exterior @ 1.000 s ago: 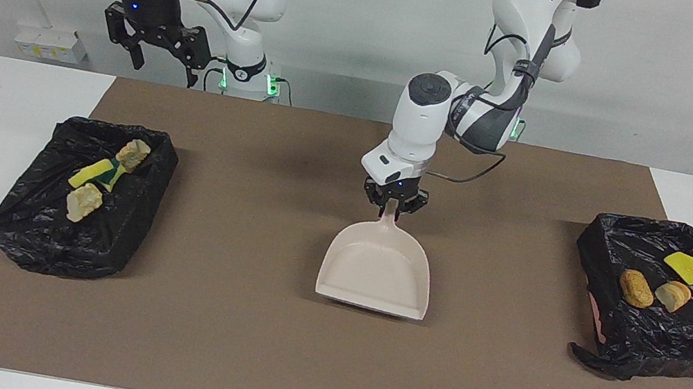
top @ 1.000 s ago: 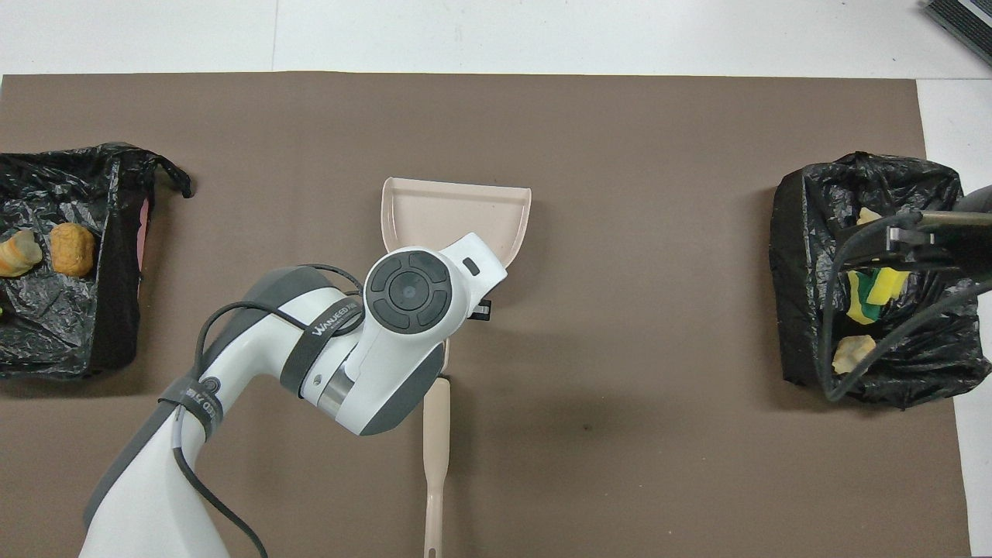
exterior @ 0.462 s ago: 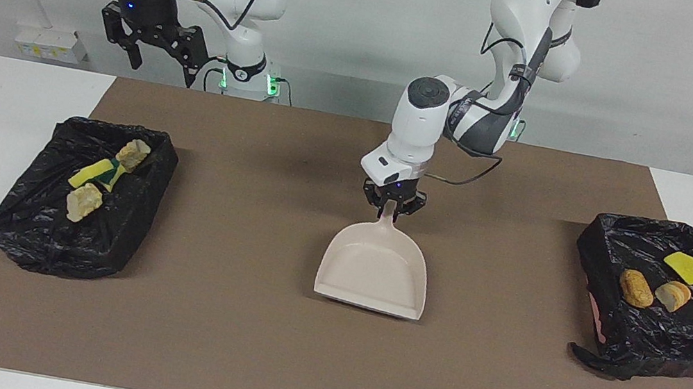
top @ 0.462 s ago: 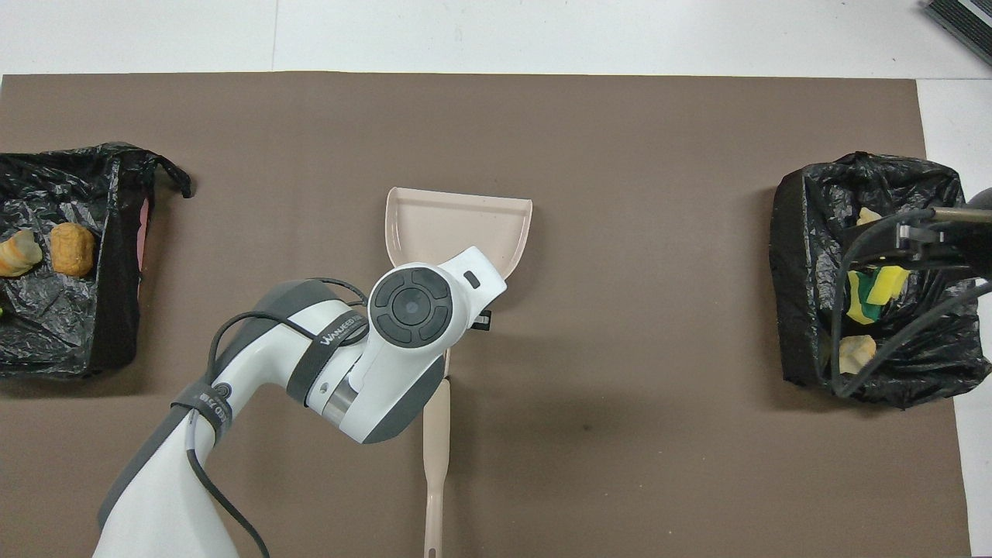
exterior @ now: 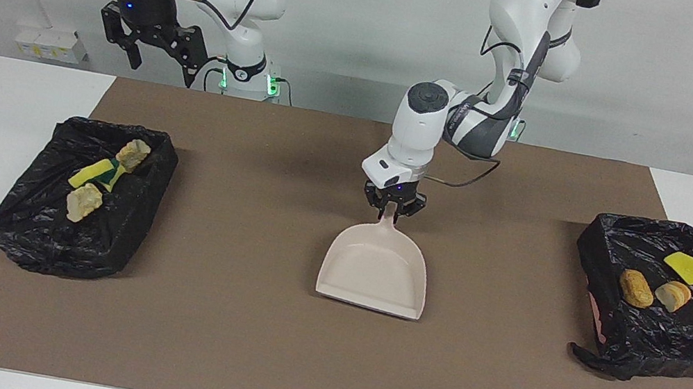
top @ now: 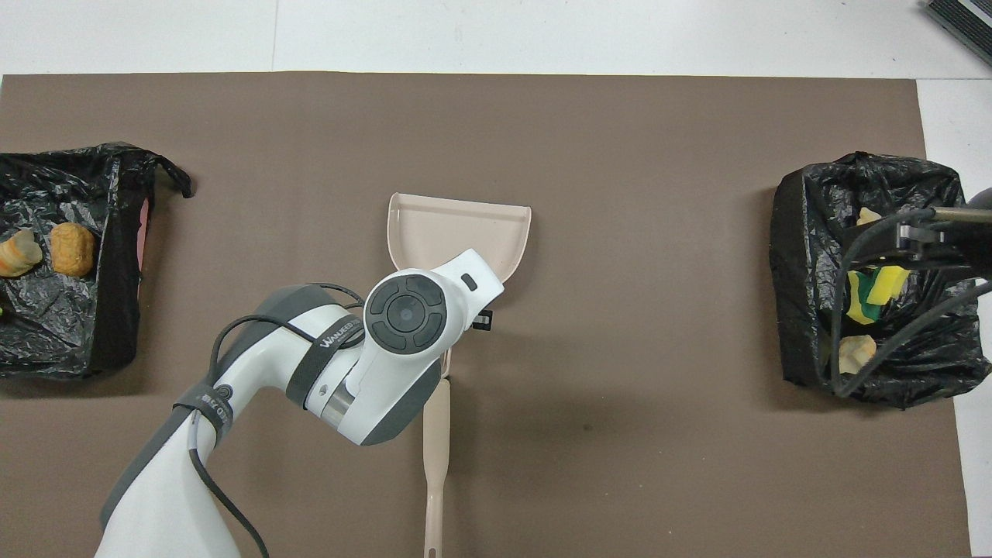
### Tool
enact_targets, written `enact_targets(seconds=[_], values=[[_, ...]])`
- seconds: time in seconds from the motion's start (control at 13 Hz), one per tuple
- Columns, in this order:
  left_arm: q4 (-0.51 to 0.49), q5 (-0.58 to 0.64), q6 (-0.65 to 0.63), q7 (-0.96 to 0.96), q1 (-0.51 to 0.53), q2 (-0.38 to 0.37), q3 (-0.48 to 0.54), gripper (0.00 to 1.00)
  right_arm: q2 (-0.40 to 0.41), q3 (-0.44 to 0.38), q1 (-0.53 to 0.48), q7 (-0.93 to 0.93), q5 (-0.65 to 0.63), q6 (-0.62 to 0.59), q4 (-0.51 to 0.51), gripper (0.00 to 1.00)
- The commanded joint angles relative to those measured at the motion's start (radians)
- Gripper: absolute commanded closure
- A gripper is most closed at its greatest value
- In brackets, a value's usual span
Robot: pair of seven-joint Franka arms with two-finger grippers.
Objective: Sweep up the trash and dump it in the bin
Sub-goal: 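Lower the dustpan onto the table with the left gripper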
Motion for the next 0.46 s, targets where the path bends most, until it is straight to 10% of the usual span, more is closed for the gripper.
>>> enact_targets(seconds=[0.0, 0.38], values=[[0.011, -0.008, -0.014, 0.017, 0.035, -0.040, 0.021, 0.00, -0.001, -0.001, -0.002, -0.027, 0.018, -0.013, 0.008, 0.00], [0.042, -0.002, -0.173, 0.188, 0.197, -0.118, 0.021, 0.00, 0.001, -0.026, -0.019, -0.024, 0.018, -0.014, 0.007, 0.00]])
